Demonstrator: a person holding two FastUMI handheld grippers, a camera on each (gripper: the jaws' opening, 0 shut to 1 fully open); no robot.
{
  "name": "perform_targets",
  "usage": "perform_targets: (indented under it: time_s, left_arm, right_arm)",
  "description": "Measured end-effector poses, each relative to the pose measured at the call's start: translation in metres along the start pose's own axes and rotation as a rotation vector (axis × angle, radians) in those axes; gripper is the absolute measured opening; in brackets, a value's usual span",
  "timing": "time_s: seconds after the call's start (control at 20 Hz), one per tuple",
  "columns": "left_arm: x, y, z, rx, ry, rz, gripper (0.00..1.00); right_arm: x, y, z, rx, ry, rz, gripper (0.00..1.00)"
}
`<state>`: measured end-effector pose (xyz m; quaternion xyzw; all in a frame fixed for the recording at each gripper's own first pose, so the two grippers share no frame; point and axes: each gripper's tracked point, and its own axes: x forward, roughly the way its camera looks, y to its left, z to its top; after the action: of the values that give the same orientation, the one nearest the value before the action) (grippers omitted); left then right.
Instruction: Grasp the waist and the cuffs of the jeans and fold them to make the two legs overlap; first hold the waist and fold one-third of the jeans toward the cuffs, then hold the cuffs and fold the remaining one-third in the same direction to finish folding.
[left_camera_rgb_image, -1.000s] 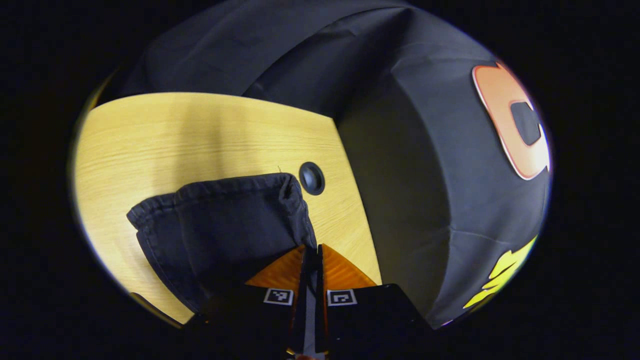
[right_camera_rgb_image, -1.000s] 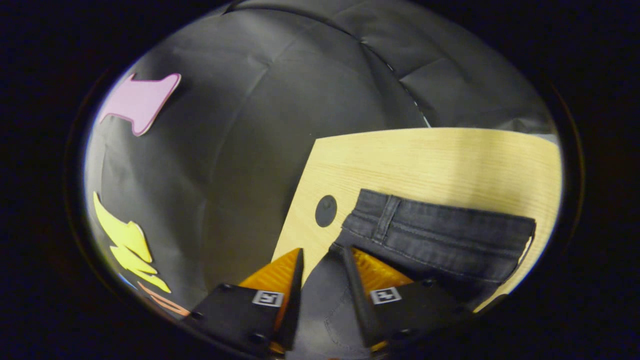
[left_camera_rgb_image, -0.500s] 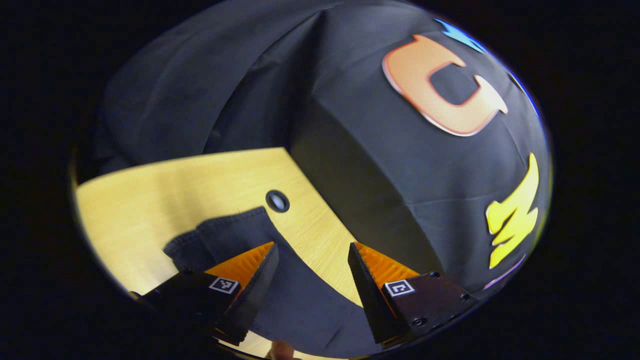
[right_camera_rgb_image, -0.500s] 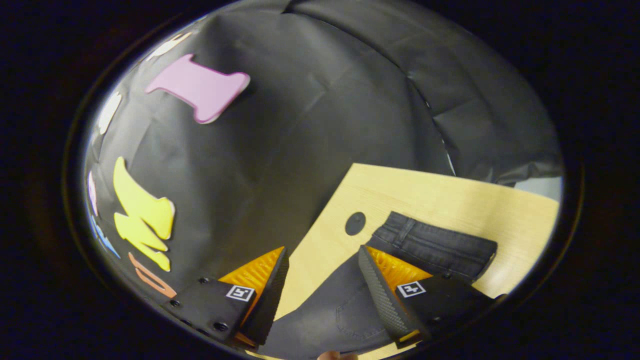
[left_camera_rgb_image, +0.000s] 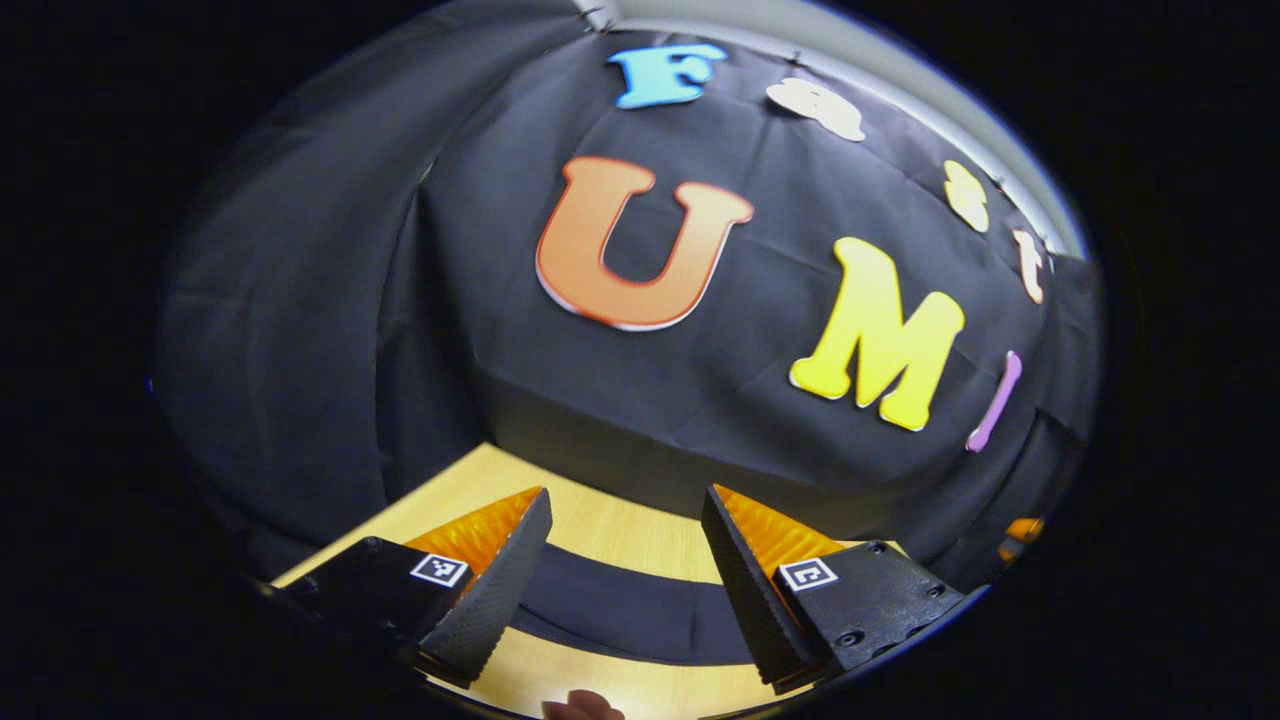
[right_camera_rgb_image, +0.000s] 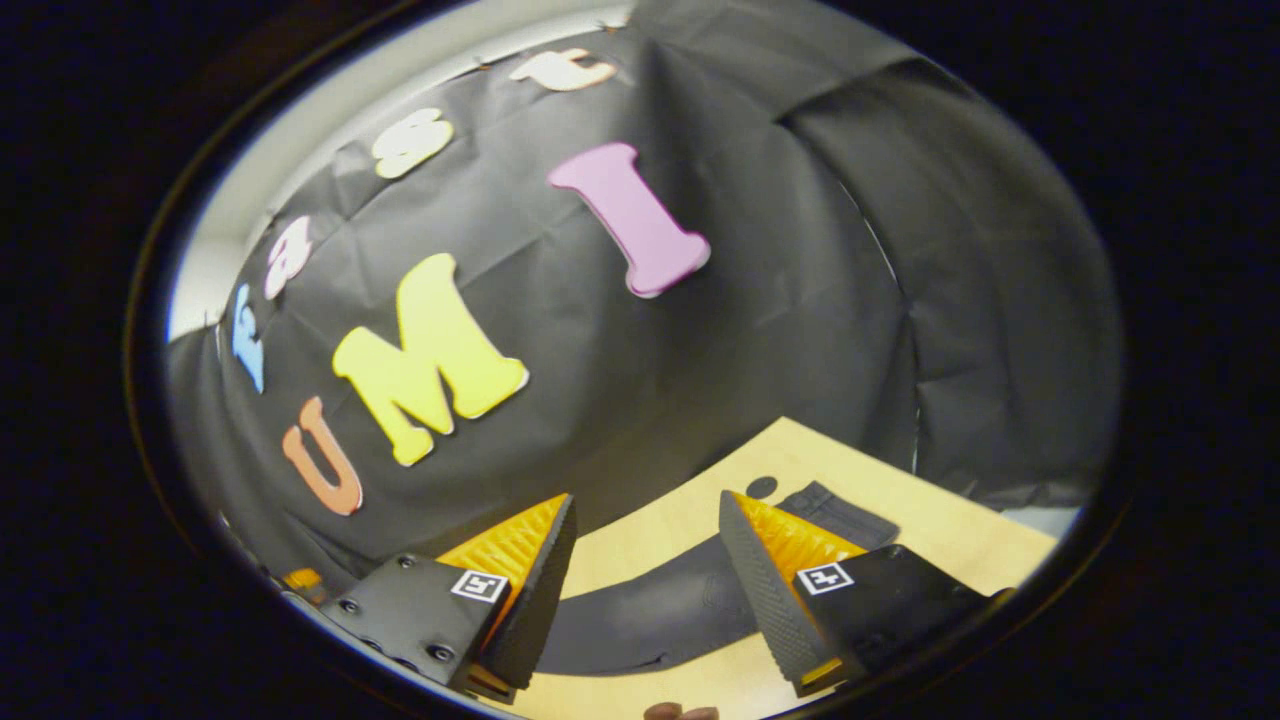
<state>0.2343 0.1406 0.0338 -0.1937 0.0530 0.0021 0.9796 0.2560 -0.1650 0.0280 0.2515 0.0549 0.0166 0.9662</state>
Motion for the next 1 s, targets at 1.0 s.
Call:
perform_targets:
  time_s: [1.0]
  left_arm:
    - [-0.041, 0.018, -0.122, -0.093, 0.234, 0.158, 0.99]
  right_arm:
    - [0.070, -0.182, -0.147, 0.397, 0.346, -0.375, 0.96]
